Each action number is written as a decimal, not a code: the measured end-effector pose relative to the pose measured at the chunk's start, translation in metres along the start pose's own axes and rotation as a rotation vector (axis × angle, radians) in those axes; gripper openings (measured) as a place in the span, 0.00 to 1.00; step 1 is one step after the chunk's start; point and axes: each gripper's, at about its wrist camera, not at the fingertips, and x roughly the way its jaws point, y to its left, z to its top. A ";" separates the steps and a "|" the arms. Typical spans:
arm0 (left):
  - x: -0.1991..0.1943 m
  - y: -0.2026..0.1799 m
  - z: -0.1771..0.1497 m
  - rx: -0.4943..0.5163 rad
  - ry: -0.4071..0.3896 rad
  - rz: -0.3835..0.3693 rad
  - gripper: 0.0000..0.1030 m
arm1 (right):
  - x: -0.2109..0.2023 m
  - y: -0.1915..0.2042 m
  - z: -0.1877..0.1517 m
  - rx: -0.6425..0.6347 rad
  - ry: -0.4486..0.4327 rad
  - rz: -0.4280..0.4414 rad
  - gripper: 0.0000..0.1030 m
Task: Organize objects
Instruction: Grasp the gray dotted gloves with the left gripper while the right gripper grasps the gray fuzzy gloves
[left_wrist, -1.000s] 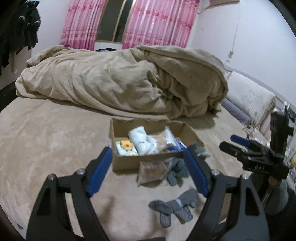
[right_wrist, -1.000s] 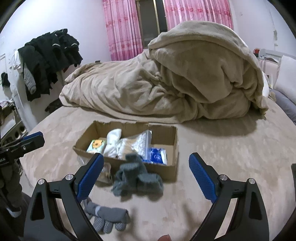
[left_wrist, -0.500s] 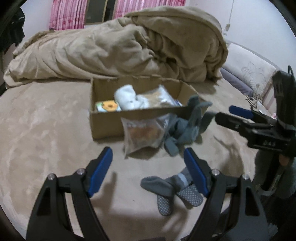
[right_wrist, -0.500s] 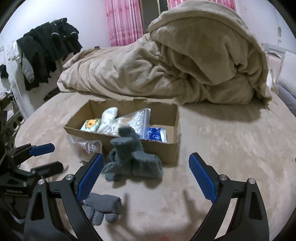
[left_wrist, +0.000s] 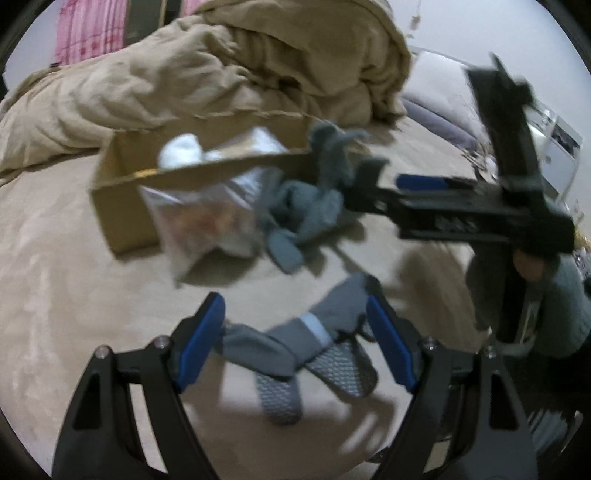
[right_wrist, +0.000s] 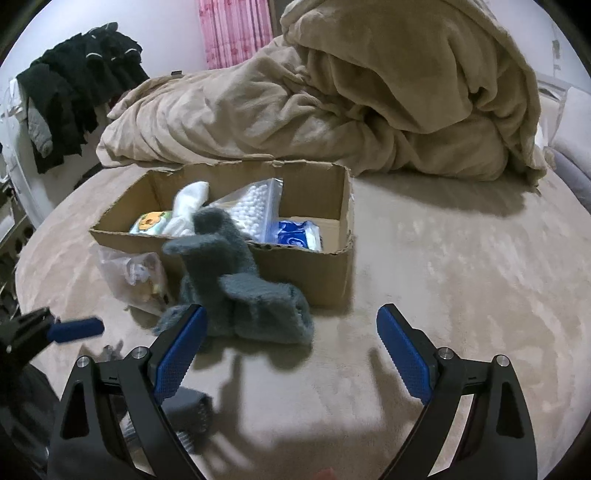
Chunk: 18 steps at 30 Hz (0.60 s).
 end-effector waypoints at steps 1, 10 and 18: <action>0.006 -0.003 -0.002 0.010 0.013 0.006 0.78 | 0.003 -0.001 0.000 0.013 0.010 0.021 0.88; 0.026 -0.005 -0.003 0.006 0.013 0.036 0.51 | 0.022 0.003 -0.001 0.022 0.034 0.040 0.81; 0.019 0.002 -0.002 -0.031 -0.003 0.009 0.33 | 0.018 0.012 -0.003 0.000 0.036 0.124 0.35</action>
